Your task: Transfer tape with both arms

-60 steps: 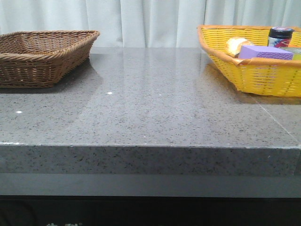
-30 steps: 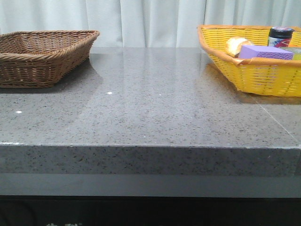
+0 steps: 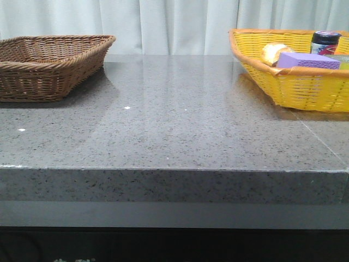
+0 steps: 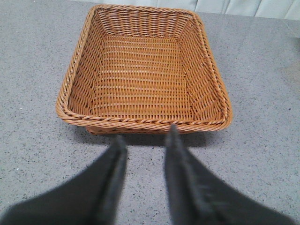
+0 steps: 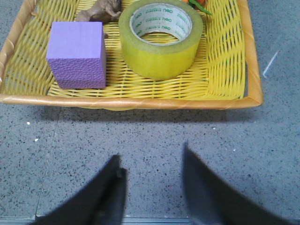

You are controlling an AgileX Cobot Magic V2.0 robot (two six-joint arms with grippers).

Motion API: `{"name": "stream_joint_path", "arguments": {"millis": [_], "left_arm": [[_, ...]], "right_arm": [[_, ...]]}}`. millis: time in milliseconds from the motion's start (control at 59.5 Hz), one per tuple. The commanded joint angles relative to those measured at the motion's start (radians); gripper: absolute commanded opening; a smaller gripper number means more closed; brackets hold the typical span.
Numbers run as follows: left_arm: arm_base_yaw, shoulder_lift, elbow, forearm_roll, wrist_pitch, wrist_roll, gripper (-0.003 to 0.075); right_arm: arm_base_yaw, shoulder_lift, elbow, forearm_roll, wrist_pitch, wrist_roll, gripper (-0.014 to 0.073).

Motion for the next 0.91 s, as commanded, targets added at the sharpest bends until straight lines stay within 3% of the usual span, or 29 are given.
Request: {"name": "stream_joint_path", "arguments": {"millis": [0,67,353,705,890], "left_arm": [[0.002,0.006,-0.033,-0.013,-0.071,0.007,0.0465],[0.002,0.006,-0.033,-0.013,-0.071,0.007,0.0502],[-0.034,0.006,-0.033,-0.027,-0.082,0.015,0.0489],[-0.373,0.007,-0.033,-0.032,-0.083,0.071,0.0489],[-0.496,0.007,-0.033,-0.032,-0.081,0.071,0.0489]], "right_arm": [[-0.004,0.005,-0.028,-0.016,-0.056,-0.001,0.0531],[-0.004,0.005,-0.028,-0.016,-0.052,-0.001,0.0557],[-0.004,0.021,-0.057,-0.026,-0.04,-0.001,0.0551],[-0.072,0.28,-0.33,-0.048,0.074,0.033,0.0551],[-0.139,0.467,-0.502,-0.045,0.175,0.033,0.055]]}}
